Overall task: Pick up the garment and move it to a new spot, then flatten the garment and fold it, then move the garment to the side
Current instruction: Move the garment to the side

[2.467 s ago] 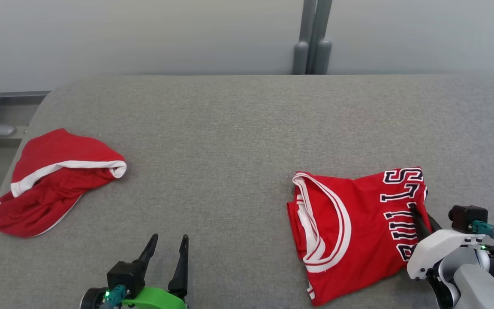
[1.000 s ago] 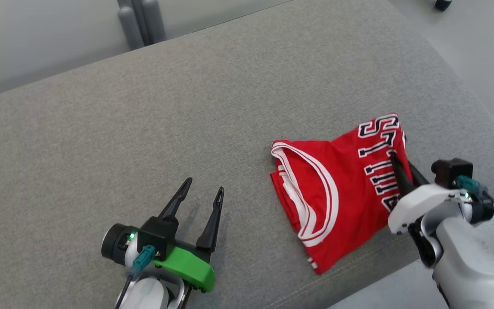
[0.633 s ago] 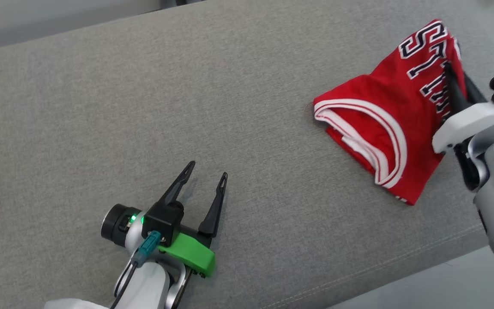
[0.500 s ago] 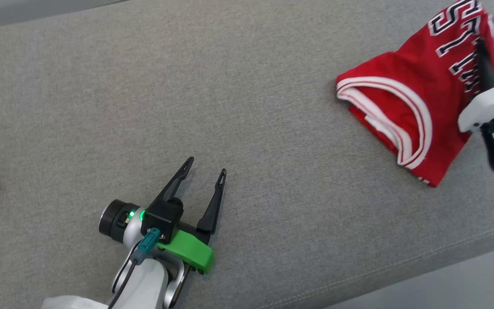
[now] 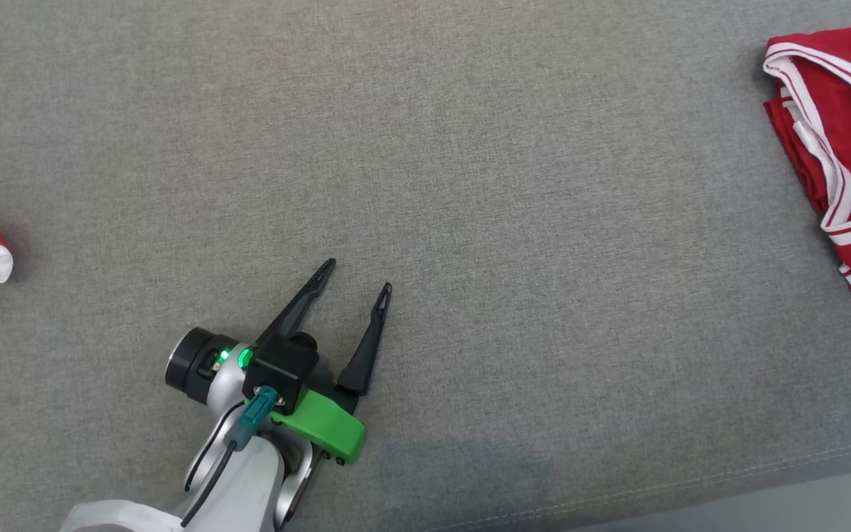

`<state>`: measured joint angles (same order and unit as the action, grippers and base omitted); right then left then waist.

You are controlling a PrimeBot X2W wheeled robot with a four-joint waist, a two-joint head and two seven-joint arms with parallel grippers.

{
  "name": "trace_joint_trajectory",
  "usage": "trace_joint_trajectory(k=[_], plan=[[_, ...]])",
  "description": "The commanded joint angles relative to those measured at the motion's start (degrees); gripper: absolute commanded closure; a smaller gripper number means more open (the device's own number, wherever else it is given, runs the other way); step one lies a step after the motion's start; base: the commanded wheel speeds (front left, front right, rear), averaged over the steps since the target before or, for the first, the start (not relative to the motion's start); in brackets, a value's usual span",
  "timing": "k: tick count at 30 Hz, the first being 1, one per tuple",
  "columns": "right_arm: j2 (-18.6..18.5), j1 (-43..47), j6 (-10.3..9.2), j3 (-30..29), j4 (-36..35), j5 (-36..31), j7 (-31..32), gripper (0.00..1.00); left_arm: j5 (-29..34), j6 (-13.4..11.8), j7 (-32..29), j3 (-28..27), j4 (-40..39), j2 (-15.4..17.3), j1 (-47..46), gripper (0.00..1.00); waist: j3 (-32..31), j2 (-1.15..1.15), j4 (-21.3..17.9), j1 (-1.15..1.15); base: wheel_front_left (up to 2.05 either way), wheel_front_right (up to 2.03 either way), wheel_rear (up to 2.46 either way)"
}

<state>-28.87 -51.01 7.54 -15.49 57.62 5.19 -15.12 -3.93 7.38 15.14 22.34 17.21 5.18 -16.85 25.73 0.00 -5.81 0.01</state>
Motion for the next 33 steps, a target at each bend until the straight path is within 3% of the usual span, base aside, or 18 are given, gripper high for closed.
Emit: trace_joint_trajectory(k=[1, 11, 12, 13, 14, 23, 33], plan=[[-0.41, -0.65, -0.11, -0.94, 0.27, -1.07, -0.01, 1.00, 0.28, 0.09, -0.05, -0.01, -0.01, 0.57, -0.63, 0.00, 0.76, 0.00, 0.69, -0.01, 0.00, 0.00, 0.00], [-0.56, 0.73, -0.11, -12.45, 2.07, -9.28, -0.01, 1.00, 0.38, 0.12, -0.05, 0.40, -0.31, 0.78, -0.70, 0.00, 1.05, 0.00, 1.15, -0.01, 0.00, 0.00, 0.00], [-0.08, 0.57, -0.11, -13.05, 1.71, -9.91, -0.01, 0.88, 0.33, 0.12, -0.05, 0.34, -0.31, 0.80, -0.69, 0.00, 1.01, 0.00, 1.07, -0.01, 0.00, 0.00, 0.00], [0.53, 0.35, -0.11, -13.41, 0.99, -10.29, -0.01, 0.22, 0.28, 0.12, -0.05, 0.30, -0.24, 0.79, -0.68, 0.00, 0.93, 0.00, 0.98, -0.01, 0.00, 0.00, 0.00], [0.73, 0.32, -0.11, -13.67, 0.45, -10.97, -0.01, 0.00, 0.22, 0.12, -0.05, 0.27, -0.19, 0.76, -0.67, 0.00, 0.88, 0.00, 0.87, -0.01, 0.00, 0.00, 0.00], [3.50, 0.92, -0.11, -11.63, -5.19, -12.75, -0.01, 0.00, -0.60, 0.13, -0.05, 0.41, 0.34, 0.17, -0.30, 0.00, -2.04, 0.00, 0.79, -0.01, 0.00, 0.00, 0.00], [9.28, 7.54, -0.11, 4.51, -14.80, -6.08, 0.00, 0.00, -1.82, 0.13, -0.05, -1.12, 1.00, -1.14, 3.40, 0.00, -9.88, 0.00, 1.99, -0.01, 0.00, 0.00, 0.00]])
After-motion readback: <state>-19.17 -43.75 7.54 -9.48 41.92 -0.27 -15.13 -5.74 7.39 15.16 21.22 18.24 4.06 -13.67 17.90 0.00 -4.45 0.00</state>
